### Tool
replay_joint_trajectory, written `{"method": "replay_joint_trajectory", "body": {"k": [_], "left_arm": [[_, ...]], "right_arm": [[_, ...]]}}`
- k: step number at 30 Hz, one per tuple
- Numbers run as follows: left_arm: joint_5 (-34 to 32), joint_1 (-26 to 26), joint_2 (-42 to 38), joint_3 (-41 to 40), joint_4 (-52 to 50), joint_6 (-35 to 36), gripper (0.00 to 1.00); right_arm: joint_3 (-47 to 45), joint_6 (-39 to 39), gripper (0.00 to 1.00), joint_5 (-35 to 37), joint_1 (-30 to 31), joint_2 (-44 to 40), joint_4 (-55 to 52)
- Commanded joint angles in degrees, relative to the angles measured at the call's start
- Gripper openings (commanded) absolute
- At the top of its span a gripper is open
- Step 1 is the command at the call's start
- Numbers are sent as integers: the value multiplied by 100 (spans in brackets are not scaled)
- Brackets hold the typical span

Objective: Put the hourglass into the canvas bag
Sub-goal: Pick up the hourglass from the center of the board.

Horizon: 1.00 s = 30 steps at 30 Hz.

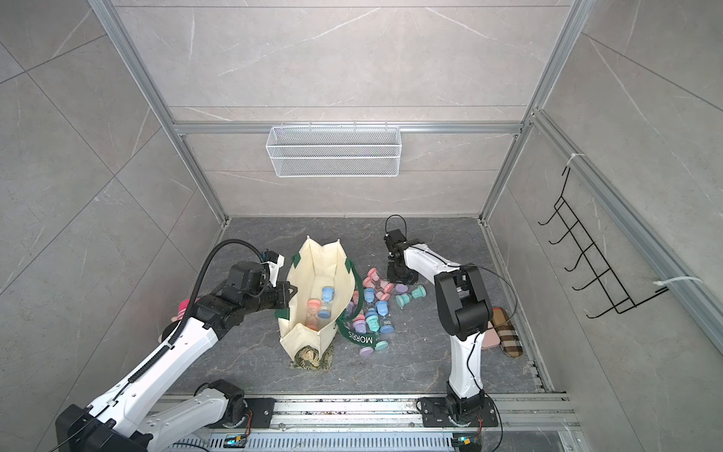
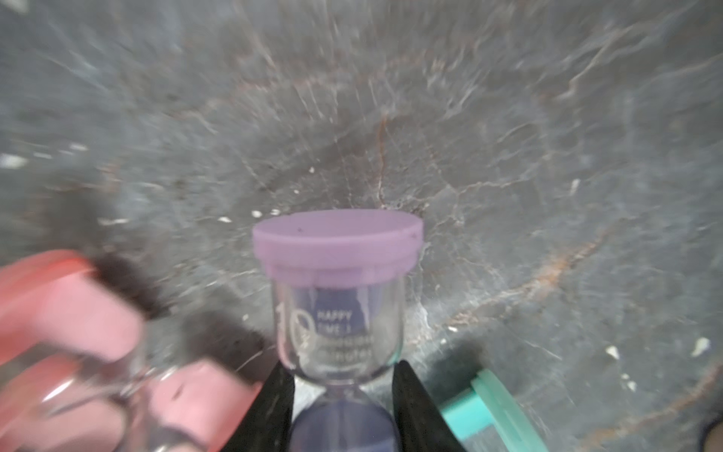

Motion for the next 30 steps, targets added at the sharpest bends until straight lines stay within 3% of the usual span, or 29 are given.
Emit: {"method": "replay_joint_trajectory", "body": {"k": [1, 14, 25, 30], "left_arm": [[185, -31, 34, 129, 163, 84, 0], [211, -32, 80, 136, 175, 83, 0], [190, -29, 74, 128, 165, 88, 0], [202, -25, 95, 141, 167, 88, 0]], "right_arm": [[-109, 87, 0, -105, -4, -564, -20], [-724, 513, 0, -468, 166, -2197, 170], [-764, 1000, 0, -81, 1651, -3383, 481], [-719, 1302, 0, 41, 2388, -3544, 764]]}}
